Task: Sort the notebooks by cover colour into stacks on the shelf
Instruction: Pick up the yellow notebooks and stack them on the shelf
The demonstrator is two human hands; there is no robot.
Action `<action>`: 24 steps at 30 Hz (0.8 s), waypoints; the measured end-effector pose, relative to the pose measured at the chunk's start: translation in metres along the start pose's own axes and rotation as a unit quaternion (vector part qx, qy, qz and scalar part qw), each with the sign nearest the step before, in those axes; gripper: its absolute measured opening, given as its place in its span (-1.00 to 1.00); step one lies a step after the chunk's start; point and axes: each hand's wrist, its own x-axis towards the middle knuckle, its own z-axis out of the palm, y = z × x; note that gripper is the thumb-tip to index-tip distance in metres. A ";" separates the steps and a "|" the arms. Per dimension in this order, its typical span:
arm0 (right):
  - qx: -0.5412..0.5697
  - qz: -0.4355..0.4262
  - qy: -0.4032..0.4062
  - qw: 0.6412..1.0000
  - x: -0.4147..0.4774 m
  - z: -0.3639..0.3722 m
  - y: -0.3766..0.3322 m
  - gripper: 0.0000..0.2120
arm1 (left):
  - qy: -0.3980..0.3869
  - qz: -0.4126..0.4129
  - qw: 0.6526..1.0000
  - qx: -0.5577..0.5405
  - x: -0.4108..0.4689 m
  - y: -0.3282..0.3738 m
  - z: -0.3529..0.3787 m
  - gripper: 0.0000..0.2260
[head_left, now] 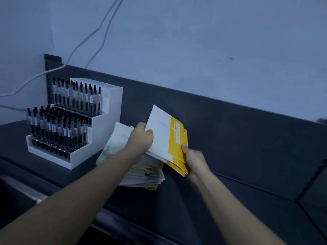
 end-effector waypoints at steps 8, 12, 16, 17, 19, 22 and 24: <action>-0.011 -0.008 0.030 0.999 -0.022 -0.070 0.013 -0.80 | -0.128 0.005 0.991 0.045 -0.026 -0.003 0.047 -0.80; -0.013 -0.013 0.049 0.999 -0.030 -0.103 0.013 -0.87 | -0.174 -0.013 0.985 0.015 -0.039 0.000 0.076 -0.75; 0.000 -0.028 0.076 0.997 -0.038 -0.147 0.014 -0.84 | -0.217 -0.012 0.976 0.023 -0.057 0.008 0.113 -0.81; 0.000 -0.034 0.081 0.996 -0.040 -0.160 0.015 -0.83 | -0.224 -0.010 0.974 0.028 -0.061 0.011 0.125 -0.81; -0.002 -0.049 0.091 0.995 -0.046 -0.188 0.015 -0.79 | -0.233 -0.009 0.972 0.037 -0.072 0.015 0.149 -0.81; -0.022 -0.063 0.103 0.992 -0.055 -0.235 0.014 -0.74 | -0.251 -0.013 0.967 0.036 -0.093 0.021 0.193 -0.76; -0.043 -0.069 0.111 0.991 -0.061 -0.268 0.014 -0.74 | -0.251 -0.021 0.967 0.031 -0.111 0.026 0.222 -0.76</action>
